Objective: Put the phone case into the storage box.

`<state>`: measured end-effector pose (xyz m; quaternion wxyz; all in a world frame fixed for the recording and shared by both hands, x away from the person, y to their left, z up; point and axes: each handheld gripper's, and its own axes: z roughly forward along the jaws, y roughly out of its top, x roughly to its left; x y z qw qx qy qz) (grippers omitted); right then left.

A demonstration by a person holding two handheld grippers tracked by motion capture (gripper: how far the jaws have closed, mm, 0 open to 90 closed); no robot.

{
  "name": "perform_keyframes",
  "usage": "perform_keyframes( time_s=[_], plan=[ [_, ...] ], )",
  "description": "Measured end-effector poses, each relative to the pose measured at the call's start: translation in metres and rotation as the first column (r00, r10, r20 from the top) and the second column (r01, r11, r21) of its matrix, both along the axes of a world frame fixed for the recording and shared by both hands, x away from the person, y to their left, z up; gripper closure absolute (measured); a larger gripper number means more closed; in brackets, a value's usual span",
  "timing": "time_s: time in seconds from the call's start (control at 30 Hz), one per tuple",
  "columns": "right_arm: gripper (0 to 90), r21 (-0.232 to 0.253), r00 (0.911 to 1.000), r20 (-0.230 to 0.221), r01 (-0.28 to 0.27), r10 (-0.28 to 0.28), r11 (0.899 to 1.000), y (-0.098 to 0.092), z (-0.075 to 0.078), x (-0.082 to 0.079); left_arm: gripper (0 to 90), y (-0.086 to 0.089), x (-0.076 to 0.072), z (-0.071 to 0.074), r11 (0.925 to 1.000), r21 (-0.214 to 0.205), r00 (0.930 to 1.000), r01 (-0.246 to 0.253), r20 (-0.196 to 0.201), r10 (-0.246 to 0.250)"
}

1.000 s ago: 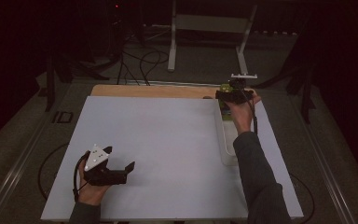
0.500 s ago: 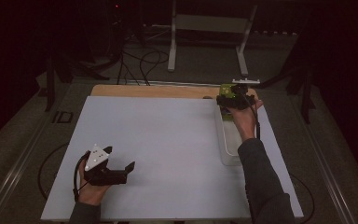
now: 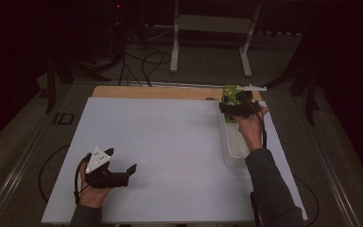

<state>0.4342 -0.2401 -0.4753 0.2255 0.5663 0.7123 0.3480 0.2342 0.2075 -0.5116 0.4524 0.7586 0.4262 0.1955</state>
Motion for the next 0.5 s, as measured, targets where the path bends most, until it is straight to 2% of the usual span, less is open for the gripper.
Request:
perform_keyframes(
  time_s=[0.17,0.3,0.5],
  plan=[
    [7.9,0.006,0.9998,0.005,-0.018,0.018,1.000,0.000,0.002,-0.007,0.0,0.000,0.000,0.000,1.0000,-0.001,1.0000,-0.001,0.001,0.001],
    [7.8,-0.016,0.9992,0.018,-0.037,0.037,0.999,0.001,0.002,-0.015,0.0,0.000,0.000,0.000,1.0000,-0.001,1.0000,-0.001,0.001,0.001],
    [7.9,0.000,0.9980,0.026,-0.058,0.058,0.998,0.000,0.006,-0.022,0.0,0.000,0.000,0.000,1.0000,-0.001,1.0000,0.000,0.000,0.000]
  ],
)
